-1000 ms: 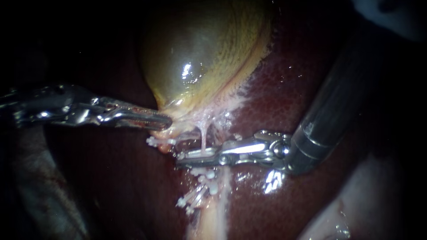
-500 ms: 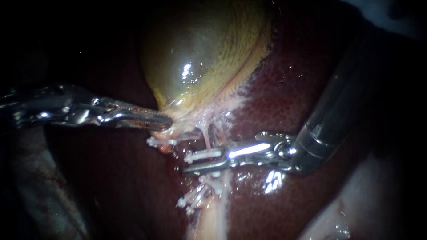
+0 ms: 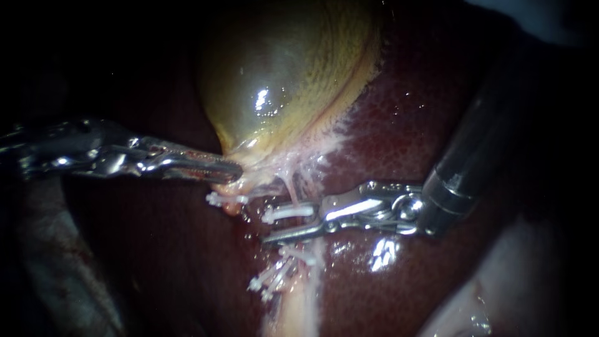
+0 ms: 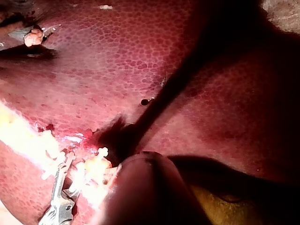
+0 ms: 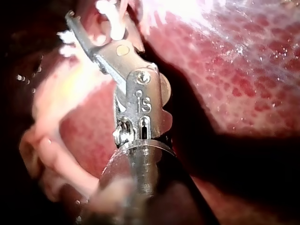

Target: Going back third clip right tube

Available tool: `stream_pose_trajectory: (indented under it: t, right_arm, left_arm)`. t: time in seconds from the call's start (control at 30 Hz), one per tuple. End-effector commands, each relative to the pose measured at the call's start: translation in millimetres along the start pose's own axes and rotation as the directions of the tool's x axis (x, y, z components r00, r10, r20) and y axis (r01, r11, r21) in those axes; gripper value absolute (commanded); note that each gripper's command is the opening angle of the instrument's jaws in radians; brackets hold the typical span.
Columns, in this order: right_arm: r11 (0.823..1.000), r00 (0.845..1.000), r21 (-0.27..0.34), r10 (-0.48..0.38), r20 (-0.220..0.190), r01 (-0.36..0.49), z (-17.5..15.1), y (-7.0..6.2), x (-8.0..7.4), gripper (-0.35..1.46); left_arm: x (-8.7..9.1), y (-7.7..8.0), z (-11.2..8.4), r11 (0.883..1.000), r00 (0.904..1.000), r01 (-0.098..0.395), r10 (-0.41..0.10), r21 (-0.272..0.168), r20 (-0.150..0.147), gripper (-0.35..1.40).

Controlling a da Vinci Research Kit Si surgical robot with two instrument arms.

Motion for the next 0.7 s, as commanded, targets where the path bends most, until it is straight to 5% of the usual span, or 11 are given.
stream_pose_trajectory:
  t: [0.03,0.7]
  right_arm:
    - [1.000,1.000,0.000,-0.004,0.001,0.004,-0.1,0.1,0.0,0.48]
    - [0.994,0.994,-0.025,-0.109,0.007,0.109,-0.8,0.1,0.1,0.51]
  left_arm:
    - [0.0,0.0,0.0,1.000,1.0000,0.000,0.000,0.000,0.000,-0.35]
    - [0.0,0.1,-0.1,1.000,1.0000,0.000,0.000,0.000,0.000,-0.35]
